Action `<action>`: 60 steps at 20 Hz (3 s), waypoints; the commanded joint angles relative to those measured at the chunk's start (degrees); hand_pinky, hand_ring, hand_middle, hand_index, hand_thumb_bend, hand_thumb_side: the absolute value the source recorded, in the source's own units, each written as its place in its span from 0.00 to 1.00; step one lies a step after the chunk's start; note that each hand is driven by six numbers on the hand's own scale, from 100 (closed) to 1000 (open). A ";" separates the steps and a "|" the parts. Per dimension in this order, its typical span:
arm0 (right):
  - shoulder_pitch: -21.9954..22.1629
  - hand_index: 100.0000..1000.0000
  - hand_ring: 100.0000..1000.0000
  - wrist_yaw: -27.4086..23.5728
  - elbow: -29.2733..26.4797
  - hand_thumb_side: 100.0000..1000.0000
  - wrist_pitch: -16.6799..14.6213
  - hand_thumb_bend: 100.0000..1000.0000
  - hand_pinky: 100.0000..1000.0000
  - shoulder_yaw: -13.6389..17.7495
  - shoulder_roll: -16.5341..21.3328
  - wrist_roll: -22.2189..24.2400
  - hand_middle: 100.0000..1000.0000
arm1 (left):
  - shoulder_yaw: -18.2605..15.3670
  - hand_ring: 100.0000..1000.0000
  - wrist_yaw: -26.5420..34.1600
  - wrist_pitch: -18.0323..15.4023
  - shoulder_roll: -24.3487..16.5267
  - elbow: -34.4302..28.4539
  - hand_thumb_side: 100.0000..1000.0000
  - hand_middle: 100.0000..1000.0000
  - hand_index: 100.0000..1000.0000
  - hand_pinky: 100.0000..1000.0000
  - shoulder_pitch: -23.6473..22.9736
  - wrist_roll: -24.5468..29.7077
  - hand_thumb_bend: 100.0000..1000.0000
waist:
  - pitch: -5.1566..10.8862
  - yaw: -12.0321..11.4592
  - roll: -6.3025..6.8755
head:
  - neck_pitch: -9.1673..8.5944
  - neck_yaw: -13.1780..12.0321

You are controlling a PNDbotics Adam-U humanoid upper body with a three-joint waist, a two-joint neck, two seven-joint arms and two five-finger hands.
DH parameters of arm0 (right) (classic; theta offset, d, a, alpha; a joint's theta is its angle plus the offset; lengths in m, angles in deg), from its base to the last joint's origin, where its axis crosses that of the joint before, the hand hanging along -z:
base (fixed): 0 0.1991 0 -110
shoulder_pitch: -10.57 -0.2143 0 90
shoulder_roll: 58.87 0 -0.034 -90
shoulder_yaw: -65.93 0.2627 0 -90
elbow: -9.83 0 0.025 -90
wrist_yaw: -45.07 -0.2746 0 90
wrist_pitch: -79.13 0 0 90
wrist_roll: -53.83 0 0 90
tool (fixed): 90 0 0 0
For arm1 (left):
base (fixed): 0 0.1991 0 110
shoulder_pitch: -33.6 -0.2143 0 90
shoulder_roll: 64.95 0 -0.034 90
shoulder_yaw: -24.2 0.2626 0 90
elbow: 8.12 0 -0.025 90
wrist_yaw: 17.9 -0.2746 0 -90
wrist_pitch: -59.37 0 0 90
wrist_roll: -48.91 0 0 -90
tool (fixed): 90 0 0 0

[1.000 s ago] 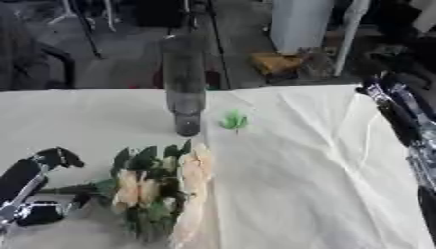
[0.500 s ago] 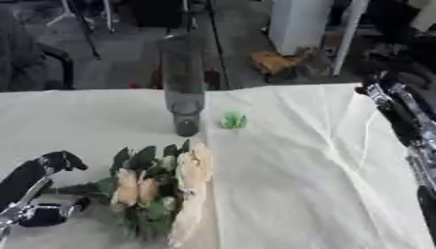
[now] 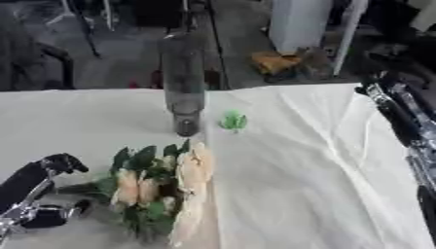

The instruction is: Arrange flowers into the vase.

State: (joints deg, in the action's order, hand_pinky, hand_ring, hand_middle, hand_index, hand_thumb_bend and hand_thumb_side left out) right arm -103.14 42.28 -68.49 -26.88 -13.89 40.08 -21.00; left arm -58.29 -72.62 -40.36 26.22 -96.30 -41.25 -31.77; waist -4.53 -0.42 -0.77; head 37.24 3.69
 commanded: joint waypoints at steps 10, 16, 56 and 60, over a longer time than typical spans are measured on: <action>-1.18 1.00 1.00 -0.16 -0.23 0.76 -0.22 0.00 0.88 0.04 1.16 0.16 0.84 | 0.54 0.62 -1.71 0.98 1.25 1.27 0.00 0.65 0.70 0.74 1.90 -1.30 0.43 | 0.50 0.20 -0.37 | 0.10 0.11; -1.20 1.00 1.00 -0.20 -0.18 0.77 -0.24 0.00 0.88 0.02 1.08 0.18 0.84 | 0.81 0.60 -2.20 1.37 2.10 2.58 0.00 0.64 0.68 0.73 2.23 -1.97 0.42 | 0.47 0.26 -0.44 | 0.07 0.11; -1.36 1.00 1.00 -0.26 -0.29 0.77 -0.12 0.00 0.89 0.02 0.78 0.43 0.84 | 2.48 0.09 -2.03 8.77 4.64 8.34 0.19 0.21 0.19 0.28 3.20 -8.31 1.00 | 0.38 0.68 -0.23 | -0.01 0.10; -1.42 1.00 1.00 -0.26 -0.32 0.77 -0.11 0.00 0.89 0.01 0.78 0.47 0.84 | 2.54 0.00 -1.76 9.67 4.62 8.01 0.19 0.13 0.07 0.14 3.22 -9.47 1.00 | 0.37 0.60 -0.24 | 0.01 0.15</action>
State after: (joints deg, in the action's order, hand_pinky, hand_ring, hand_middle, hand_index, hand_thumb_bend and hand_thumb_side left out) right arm -103.62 42.23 -68.15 -26.81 -14.19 39.62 -20.75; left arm -55.80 -74.71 -31.11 31.42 -87.49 -38.40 -40.90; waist -4.59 0.22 -0.96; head 37.23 3.68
